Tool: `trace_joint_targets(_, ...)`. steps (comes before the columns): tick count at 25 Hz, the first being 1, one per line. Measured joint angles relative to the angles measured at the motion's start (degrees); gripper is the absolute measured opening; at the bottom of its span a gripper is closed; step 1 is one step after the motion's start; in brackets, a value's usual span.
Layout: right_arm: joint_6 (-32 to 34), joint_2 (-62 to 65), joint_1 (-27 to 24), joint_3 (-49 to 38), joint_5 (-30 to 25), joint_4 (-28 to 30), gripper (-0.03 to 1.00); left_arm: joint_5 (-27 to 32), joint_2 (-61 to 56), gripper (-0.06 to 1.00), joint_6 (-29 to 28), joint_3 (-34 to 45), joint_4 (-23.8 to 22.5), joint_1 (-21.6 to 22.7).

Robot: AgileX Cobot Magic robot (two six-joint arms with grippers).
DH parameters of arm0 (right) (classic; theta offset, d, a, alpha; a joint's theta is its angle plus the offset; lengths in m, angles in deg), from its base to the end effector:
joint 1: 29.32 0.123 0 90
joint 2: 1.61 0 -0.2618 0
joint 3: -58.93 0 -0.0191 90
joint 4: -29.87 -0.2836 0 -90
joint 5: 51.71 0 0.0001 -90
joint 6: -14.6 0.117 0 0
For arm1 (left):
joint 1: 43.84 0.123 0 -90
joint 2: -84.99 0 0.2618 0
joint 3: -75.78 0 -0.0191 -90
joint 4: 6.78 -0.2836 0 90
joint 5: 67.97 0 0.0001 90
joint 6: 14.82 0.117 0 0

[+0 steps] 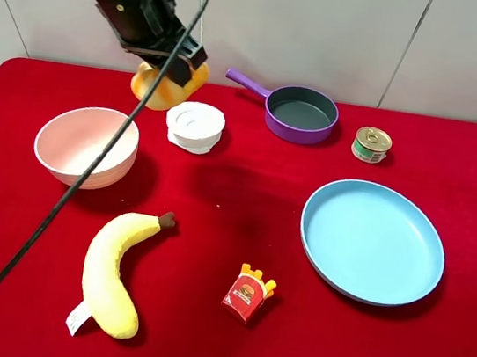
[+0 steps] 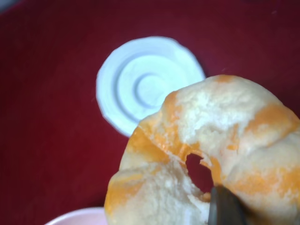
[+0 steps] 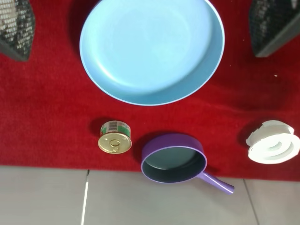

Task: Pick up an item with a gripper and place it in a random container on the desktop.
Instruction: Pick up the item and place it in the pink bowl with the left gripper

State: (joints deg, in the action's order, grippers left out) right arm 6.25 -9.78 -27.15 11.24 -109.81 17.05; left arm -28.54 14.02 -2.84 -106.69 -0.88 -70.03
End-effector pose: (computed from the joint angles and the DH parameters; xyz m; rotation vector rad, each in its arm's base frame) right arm 0.0695 0.0247 0.2896 -0.1862 1.9662 0.1950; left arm 0.3808 -0.1958 0.2113 0.7634 2.4393 -0.2105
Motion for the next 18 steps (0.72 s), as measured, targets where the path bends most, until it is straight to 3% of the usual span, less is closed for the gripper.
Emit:
trace_joint_targets(13,0.0,0.0,0.0,0.0,0.0,0.0,0.69,5.3,-0.1,0.29,-2.7,0.1,-1.6,5.7)
trace_joint_targets(18,0.0,0.0,0.0,0.0,0.0,0.0,0.69,3.3,-2.3,0.29,-2.9,4.8,-1.8,7.0)
